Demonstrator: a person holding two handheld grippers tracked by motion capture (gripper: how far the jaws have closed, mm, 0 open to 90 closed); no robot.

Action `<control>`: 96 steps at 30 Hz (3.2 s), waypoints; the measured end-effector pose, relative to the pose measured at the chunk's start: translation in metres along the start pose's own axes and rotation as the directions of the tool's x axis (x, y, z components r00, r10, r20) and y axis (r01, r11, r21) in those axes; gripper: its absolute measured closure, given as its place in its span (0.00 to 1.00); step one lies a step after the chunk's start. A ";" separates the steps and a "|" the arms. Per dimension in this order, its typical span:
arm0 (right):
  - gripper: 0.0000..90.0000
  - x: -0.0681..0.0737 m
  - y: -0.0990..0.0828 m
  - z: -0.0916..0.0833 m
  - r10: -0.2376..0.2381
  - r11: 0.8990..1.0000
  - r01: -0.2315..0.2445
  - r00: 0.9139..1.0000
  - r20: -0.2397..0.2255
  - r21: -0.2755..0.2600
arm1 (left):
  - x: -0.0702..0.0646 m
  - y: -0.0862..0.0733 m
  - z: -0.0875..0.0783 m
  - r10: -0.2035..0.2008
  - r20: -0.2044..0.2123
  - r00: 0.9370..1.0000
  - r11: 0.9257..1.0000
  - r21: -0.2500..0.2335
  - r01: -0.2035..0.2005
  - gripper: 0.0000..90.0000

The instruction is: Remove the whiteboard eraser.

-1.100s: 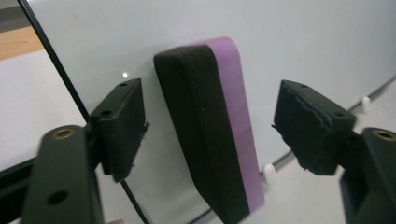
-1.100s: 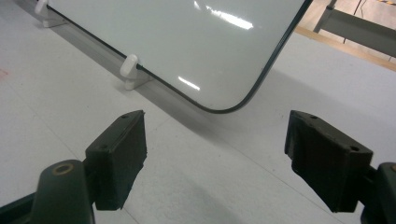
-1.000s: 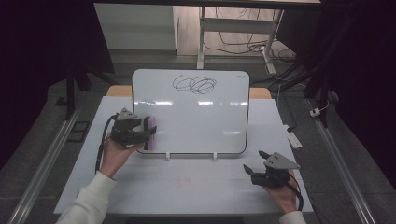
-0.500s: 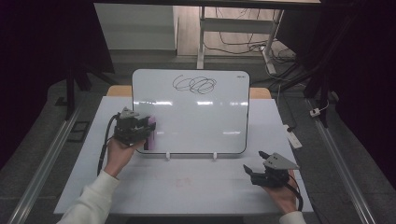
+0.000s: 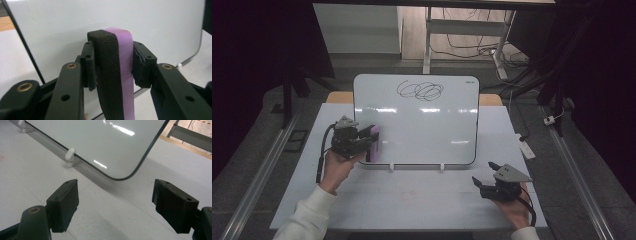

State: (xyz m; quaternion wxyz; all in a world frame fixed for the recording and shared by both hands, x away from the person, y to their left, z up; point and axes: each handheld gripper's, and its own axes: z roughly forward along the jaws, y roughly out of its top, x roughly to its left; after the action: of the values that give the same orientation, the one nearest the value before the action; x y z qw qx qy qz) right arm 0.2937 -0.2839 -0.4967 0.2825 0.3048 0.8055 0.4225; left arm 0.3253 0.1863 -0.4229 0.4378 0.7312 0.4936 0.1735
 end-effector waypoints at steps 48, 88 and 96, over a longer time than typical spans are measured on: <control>0.24 0.013 0.013 0.002 0.060 0.996 -0.066 0.993 -0.102 -0.064 | -0.059 -0.011 0.013 0.090 0.312 0.946 0.996 -0.031 -0.084 0.65; 0.25 0.067 0.047 0.021 0.005 0.992 -0.037 0.967 -0.256 -0.120 | -0.100 -0.011 0.055 0.134 0.375 0.918 0.990 -0.014 -0.138 0.65; 0.25 0.080 0.055 0.032 0.054 0.990 -0.088 0.957 -0.286 -0.108 | -0.110 -0.013 0.064 0.142 0.384 0.912 0.989 -0.008 -0.150 0.65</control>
State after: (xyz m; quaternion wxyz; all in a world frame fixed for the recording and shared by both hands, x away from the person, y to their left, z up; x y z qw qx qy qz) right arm 0.2780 -0.1845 -0.4811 0.1671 0.2525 0.7992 0.5193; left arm 0.3118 0.0618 -0.4491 0.5039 0.7904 0.3442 0.0538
